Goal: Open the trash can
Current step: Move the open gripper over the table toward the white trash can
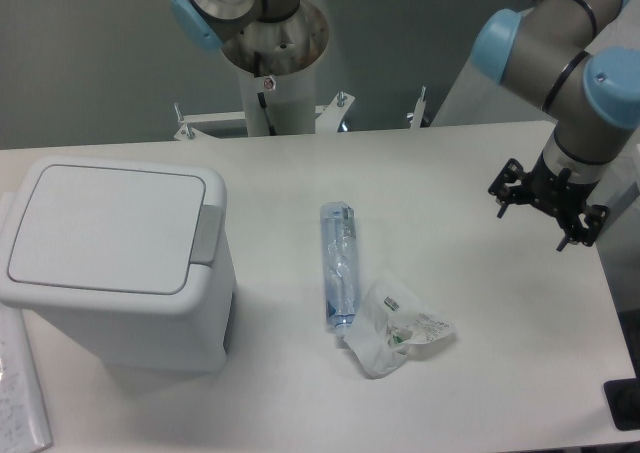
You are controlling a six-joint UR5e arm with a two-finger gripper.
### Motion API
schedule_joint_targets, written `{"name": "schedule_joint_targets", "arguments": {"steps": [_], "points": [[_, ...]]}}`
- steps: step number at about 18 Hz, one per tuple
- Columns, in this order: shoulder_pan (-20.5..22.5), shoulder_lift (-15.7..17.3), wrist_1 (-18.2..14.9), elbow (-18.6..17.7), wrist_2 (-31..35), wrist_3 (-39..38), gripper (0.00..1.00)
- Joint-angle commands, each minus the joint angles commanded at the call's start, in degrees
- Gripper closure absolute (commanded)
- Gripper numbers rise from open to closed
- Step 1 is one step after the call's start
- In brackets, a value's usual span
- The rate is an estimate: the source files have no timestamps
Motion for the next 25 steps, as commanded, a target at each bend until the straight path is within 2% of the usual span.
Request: {"name": "schedule_joint_targets", "arguments": {"steps": [6, 12, 14, 19, 22, 25], "points": [[0.0, 0.1, 0.3, 0.0, -1.3, -0.1, 0.0], [-1.8, 0.2, 0.8, -0.1, -3.0, -1.1, 0.0], [-2.4, 1.8, 0.8, -1.3, -4.1, -3.1, 0.0], [-3.4, 2.9, 0.9, -1.8, -12.8, -14.1, 0.0], [-6.6, 4.4, 0.8, -1.3, -14.1, -17.6, 0.0], [-9.6, 6.1, 0.8, -2.0, -22.2, -19.4, 0.0]]}}
